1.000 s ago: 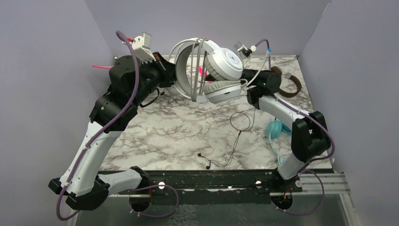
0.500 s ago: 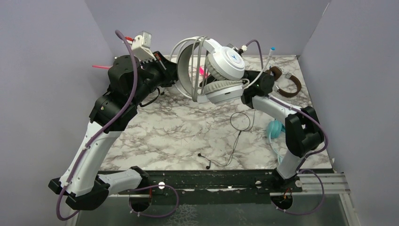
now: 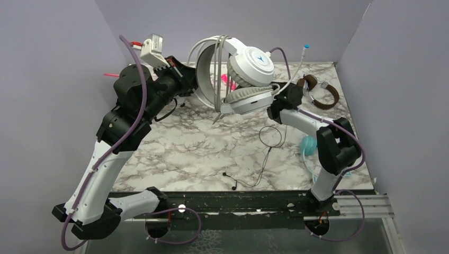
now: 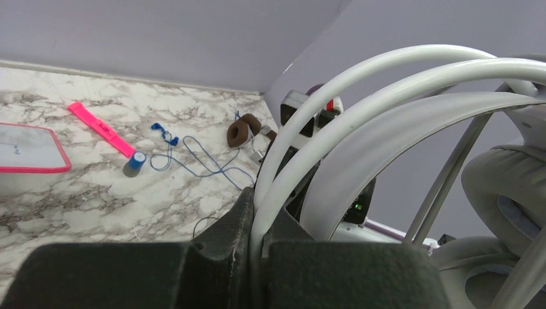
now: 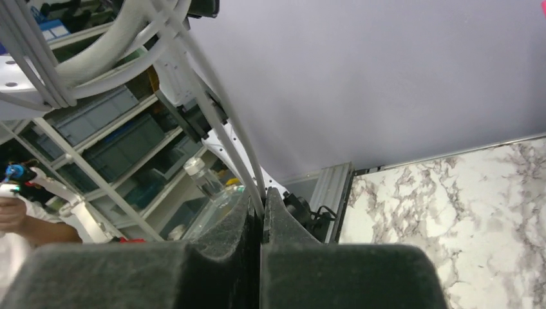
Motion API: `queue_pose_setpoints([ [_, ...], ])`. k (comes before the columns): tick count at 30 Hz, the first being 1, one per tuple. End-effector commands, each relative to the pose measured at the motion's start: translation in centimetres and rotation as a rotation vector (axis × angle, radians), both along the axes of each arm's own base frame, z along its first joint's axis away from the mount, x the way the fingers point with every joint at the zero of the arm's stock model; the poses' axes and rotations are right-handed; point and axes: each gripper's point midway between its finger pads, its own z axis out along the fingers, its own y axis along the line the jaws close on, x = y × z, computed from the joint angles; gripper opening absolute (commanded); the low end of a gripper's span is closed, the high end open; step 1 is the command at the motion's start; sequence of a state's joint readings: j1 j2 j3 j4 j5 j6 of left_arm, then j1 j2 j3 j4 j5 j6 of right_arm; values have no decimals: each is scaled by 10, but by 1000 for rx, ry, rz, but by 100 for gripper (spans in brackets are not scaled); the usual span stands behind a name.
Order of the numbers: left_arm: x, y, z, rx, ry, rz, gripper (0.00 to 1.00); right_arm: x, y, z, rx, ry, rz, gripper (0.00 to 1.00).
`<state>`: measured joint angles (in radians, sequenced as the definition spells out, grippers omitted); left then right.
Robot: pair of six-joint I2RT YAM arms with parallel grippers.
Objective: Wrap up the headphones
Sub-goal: Wrap the headphones cable around the headphones.
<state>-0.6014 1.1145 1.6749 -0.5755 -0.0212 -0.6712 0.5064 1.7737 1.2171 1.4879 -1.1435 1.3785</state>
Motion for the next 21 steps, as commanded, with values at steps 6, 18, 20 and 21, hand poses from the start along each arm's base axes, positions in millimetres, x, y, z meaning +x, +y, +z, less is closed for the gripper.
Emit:
queue_pose_setpoints([
  [6,13,56,62,-302,-219,298,0,-20,-6,11,257,295,-75,0],
  [18,93,90,-6,-238,-235,740,0,-9,11,-67,47,962,-552,1],
  [20,100,93,-20,-214,-234,784,0,-16,9,-64,97,997,-544,1],
  [21,103,92,-28,-196,-238,792,0,-18,11,-64,102,1035,-515,1],
])
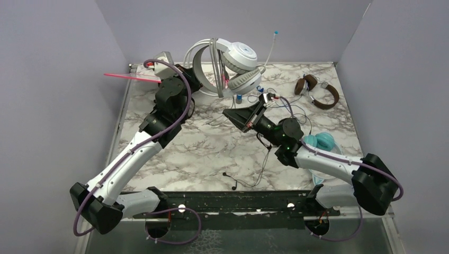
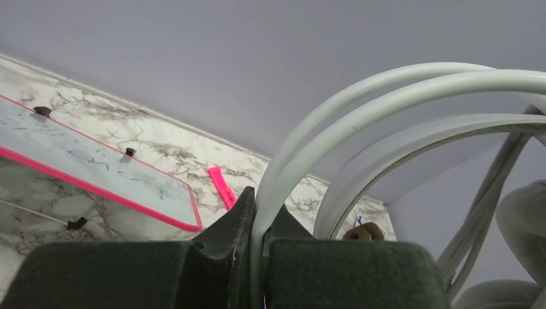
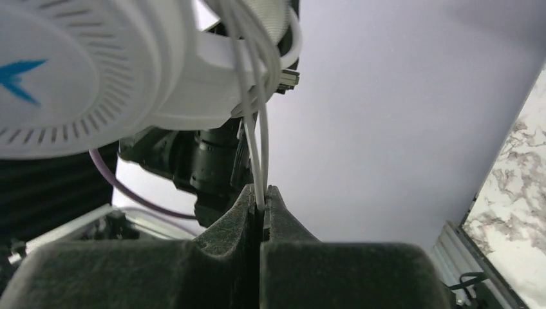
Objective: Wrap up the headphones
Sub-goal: Wrap the headphones cable around the headphones, then place the headphones at the center of the board.
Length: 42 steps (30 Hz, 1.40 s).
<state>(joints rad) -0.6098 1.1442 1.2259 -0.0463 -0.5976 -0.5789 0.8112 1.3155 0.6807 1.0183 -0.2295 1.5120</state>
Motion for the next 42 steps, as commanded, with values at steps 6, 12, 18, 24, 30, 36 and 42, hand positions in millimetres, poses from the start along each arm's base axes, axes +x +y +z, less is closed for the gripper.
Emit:
queue_pose_setpoints([
  [6,9,41,4,-73,-166,243,0,10,14,-29,123,437,27,1],
  [12,-16,61,-62,0,-27,268,0,16,19,-24,203,576,13,1],
  [18,-45,62,-135,-35,165,200,0,22,36,-48,198,675,-23,1],
  [24,-76,48,-212,-103,375,120,0,34,44,-89,207,739,-85,1],
  [30,-94,43,-259,-72,518,101,0,49,52,-128,132,767,-174,1],
  [36,-115,34,-307,-137,662,68,0,63,55,-178,-5,787,-297,1],
  [42,-133,20,-340,-224,794,37,0,68,52,-225,-121,747,-370,1],
])
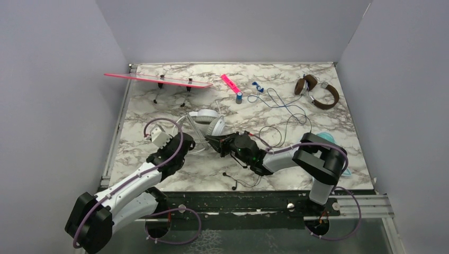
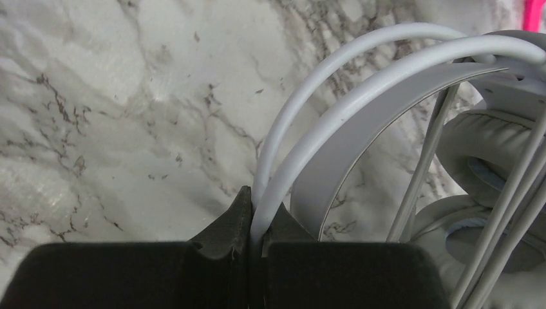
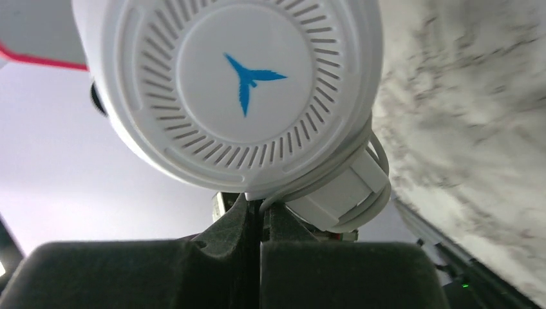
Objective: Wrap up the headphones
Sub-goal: Place the headphones at the center of the board.
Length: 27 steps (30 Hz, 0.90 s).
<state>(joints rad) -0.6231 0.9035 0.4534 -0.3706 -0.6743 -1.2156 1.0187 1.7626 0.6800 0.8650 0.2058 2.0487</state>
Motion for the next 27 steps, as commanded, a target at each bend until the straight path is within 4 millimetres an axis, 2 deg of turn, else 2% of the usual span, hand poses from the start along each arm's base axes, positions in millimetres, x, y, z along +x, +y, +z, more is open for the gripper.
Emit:
queue_pose_setpoints([
  [1,-26,-52,-21,-209,144,-170,0,34,-16,-22,-119,-72,-156,1],
  [7,-35,-55,-35,-224,198,-179,0,37,-15,-46,-252,-137,-142,1],
  [14,-57,-56,-61,-286,281,-177,0,37,-7,-57,-342,-260,-87,1],
  [16,-61,-59,-62,-313,290,-179,4,36,-8,-63,-355,-247,-86,1],
  [21,-70,-63,-59,-334,317,-222,25,35,-12,-88,-429,-174,-73,1],
  [25,-78,-67,-45,-345,331,-284,56,32,-17,-91,-433,-172,-65,1],
  [27,-85,-68,-38,-360,346,-301,66,32,-17,-93,-468,-165,-53,1],
])
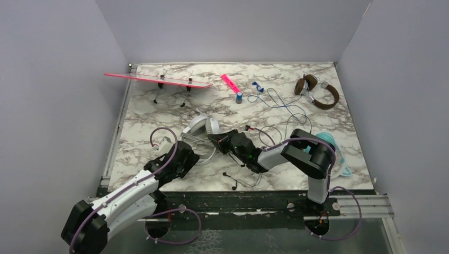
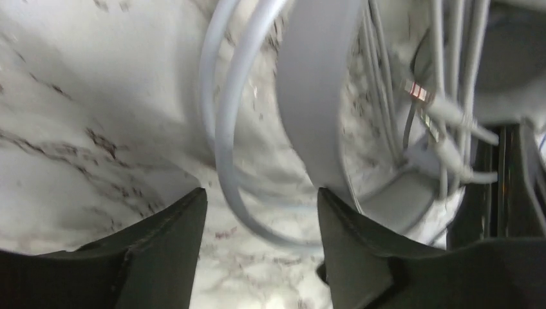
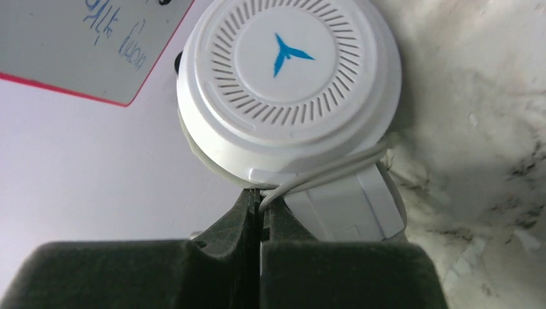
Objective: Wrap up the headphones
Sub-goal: Place the headphones at the center of the board.
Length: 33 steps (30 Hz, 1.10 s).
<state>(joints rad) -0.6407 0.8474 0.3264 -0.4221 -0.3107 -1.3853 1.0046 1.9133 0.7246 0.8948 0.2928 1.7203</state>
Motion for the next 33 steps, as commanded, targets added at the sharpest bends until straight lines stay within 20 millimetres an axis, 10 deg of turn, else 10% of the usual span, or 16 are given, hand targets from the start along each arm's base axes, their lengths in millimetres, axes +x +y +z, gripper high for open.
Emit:
queue_pose_setpoints([
  [1,-30,-26,20,-104,77,-183,70,11,-15,-35,-176,22,-51,1],
  [8,-47,-26,57,-146,24,-281,84,10,-9,-34,-199,1,-12,1],
  [17,-5,-47,167,151,-366,-752,89,9,-2,-13,-166,-46,28,1],
  [26,74,-18,138,602,-212,-973,85,10,4,-10,-128,-24,57,1],
  [33,79,-44,125,205,-270,-809,66,9,9,-5,-89,-31,71,1],
])
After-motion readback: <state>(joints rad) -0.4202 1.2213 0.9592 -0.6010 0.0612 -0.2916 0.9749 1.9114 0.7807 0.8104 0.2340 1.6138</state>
